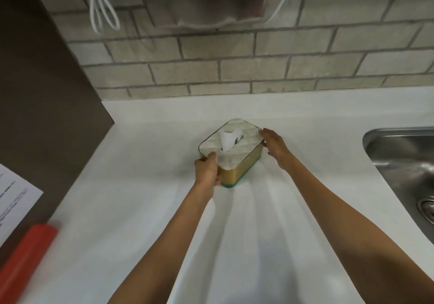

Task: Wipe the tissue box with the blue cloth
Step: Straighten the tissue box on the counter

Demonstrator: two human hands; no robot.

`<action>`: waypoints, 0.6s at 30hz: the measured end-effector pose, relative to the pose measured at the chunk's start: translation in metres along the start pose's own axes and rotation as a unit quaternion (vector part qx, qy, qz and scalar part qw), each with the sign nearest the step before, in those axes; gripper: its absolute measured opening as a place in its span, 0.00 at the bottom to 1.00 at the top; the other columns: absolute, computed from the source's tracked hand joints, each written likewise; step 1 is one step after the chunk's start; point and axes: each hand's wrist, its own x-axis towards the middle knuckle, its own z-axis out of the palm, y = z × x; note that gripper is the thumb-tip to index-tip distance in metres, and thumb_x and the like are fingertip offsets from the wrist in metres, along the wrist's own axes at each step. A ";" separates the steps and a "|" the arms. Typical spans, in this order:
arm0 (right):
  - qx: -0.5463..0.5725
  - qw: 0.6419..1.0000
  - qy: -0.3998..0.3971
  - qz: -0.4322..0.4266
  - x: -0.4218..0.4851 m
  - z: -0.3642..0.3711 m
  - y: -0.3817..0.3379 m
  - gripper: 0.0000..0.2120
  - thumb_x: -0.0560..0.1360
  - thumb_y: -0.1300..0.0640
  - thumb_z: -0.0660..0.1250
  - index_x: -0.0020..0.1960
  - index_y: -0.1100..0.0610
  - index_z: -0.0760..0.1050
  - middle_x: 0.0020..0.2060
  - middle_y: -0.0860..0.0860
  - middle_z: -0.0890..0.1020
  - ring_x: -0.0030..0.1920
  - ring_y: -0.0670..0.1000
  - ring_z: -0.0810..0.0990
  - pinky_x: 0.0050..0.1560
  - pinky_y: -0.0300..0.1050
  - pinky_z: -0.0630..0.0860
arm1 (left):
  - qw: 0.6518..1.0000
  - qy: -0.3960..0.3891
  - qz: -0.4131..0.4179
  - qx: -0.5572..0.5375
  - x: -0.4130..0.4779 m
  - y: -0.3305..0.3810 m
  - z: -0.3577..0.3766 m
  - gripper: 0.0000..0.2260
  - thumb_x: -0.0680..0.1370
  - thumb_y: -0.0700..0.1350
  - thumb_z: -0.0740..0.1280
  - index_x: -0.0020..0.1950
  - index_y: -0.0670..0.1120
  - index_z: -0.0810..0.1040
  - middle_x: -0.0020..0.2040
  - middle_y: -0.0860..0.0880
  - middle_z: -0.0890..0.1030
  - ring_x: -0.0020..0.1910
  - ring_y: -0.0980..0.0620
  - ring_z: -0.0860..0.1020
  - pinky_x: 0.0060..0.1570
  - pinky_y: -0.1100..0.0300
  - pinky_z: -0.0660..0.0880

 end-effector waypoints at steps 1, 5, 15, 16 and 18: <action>-0.009 1.000 0.012 -0.013 0.004 0.002 0.001 0.20 0.77 0.52 0.60 0.67 0.58 0.70 0.60 0.55 0.77 0.59 0.54 0.75 0.55 0.42 0.71 | 1.000 -0.001 0.006 0.003 0.007 0.005 -0.001 0.19 0.80 0.49 0.57 0.68 0.41 0.68 0.58 0.42 0.78 0.55 0.42 0.77 0.39 0.56 0.73; -0.042 0.997 0.059 -0.027 0.016 0.011 0.003 0.18 0.76 0.54 0.61 0.63 0.61 0.74 0.57 0.59 0.80 0.55 0.57 0.77 0.63 0.54 0.73 | 0.999 0.018 0.021 0.031 0.038 0.026 -0.005 0.19 0.80 0.50 0.56 0.65 0.38 0.71 0.49 0.42 0.78 0.41 0.46 0.76 0.40 0.57 0.74; -0.014 0.995 0.094 -0.031 0.037 0.041 -0.005 0.21 0.73 0.55 0.68 0.63 0.61 0.73 0.57 0.59 0.80 0.56 0.56 0.79 0.57 0.47 0.74 | 0.989 0.071 0.073 0.105 0.101 0.071 -0.007 0.25 0.78 0.54 0.57 0.67 0.38 0.70 0.66 0.39 0.74 0.63 0.40 0.73 0.64 0.49 0.71; -0.010 0.995 0.099 -0.032 0.039 0.042 -0.005 0.21 0.73 0.55 0.68 0.64 0.61 0.73 0.57 0.59 0.80 0.55 0.56 0.79 0.57 0.47 0.74 | 0.988 0.069 0.082 0.111 0.105 0.073 -0.006 0.25 0.78 0.54 0.56 0.67 0.38 0.71 0.66 0.38 0.74 0.63 0.40 0.74 0.62 0.50 0.71; -0.004 0.994 0.106 -0.032 0.042 0.045 -0.006 0.21 0.73 0.54 0.69 0.64 0.60 0.72 0.57 0.59 0.80 0.56 0.56 0.79 0.56 0.46 0.73 | 0.985 0.066 0.096 0.126 0.111 0.077 -0.004 0.25 0.79 0.54 0.55 0.66 0.38 0.72 0.65 0.38 0.75 0.63 0.40 0.73 0.60 0.51 0.70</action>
